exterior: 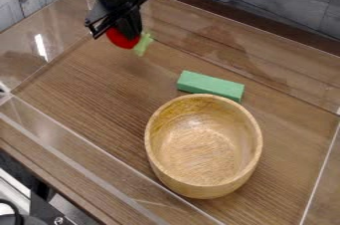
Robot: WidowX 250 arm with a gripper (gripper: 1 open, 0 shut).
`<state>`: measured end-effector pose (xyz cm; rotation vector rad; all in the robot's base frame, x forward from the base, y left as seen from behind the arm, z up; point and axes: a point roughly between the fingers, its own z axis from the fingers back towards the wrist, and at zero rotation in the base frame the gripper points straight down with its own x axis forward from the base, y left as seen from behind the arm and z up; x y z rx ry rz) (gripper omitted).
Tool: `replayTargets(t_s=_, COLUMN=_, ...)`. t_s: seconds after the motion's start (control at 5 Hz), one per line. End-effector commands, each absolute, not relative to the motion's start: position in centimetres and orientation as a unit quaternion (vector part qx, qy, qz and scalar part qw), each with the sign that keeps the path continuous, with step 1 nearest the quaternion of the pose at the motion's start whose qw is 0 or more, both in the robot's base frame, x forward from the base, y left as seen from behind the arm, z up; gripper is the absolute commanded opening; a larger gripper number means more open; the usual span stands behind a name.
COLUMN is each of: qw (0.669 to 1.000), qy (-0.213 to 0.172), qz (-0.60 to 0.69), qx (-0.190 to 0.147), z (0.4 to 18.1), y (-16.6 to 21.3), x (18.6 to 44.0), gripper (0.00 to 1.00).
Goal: Move the red fruit to the left
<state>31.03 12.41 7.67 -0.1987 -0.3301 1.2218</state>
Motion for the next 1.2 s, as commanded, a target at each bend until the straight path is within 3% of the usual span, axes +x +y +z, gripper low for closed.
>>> replayTargets(t_s=0.0, qw=0.79, qy=-0.182, qz=0.579, qx=-0.087, z=8.1, y=13.7, x=31.7, gripper=0.0)
replayTargets(t_s=1.0, qw=0.766, qy=-0.187, qz=0.611, qx=-0.073, z=5.7, y=14.4, x=33.7, gripper=0.0)
